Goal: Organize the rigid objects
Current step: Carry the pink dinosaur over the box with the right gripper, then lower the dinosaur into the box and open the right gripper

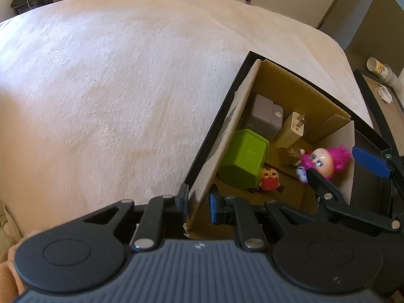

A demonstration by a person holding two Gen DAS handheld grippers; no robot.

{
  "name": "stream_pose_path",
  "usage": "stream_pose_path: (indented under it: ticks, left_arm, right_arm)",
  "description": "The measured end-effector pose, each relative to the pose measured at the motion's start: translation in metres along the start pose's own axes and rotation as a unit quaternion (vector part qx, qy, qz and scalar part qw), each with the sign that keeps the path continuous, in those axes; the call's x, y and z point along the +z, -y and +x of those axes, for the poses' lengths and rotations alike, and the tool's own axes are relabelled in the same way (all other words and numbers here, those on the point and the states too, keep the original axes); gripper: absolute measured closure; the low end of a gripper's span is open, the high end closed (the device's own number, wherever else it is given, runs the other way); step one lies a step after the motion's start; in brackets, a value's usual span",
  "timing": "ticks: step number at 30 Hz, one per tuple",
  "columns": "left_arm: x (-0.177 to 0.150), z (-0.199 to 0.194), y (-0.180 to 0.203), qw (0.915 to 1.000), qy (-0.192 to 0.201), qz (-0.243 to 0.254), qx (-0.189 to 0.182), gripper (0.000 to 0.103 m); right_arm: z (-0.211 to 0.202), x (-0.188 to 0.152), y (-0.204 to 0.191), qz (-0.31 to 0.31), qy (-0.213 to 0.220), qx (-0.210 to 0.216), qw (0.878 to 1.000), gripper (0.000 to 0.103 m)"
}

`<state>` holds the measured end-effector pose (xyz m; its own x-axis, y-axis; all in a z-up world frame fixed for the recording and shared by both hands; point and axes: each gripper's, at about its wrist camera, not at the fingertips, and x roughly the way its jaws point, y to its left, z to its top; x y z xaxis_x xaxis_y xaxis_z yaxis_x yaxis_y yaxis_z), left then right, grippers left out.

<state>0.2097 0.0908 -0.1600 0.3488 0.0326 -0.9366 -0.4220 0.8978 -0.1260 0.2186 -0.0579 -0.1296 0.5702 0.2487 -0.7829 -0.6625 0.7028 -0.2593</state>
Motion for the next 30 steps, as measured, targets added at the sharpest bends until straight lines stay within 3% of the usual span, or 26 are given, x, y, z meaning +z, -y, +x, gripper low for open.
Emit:
stream_pose_path:
  ticks: [4,10,18,24,30]
  left_arm:
    - [0.0,-0.003,0.001,1.0,0.005,0.002,0.002,0.088]
    - [0.0,-0.013,0.004,0.9998,0.014,0.005,0.01,0.088]
    - [0.003,-0.032,0.007,0.9994,0.031,0.015,0.009,0.088]
    - [0.003,-0.048,0.005,0.9992,0.034,0.022,-0.002,0.087]
    - [0.001,-0.074,0.018,0.9966,0.047,0.06,-0.03,0.083]
  right_arm:
    - [0.0,-0.002,0.0,-0.008,-0.002,-0.023,1.0,0.042]
    - [-0.013,-0.008,0.021,0.061,0.014,0.004,0.998,0.042]
    - [-0.029,-0.029,0.075,0.222,0.029,0.056,0.973,0.041]
    - [-0.039,-0.042,0.096,0.286,0.03,0.074,0.955,0.041]
    - [-0.055,-0.058,0.112,0.337,0.03,0.089,0.937,0.039]
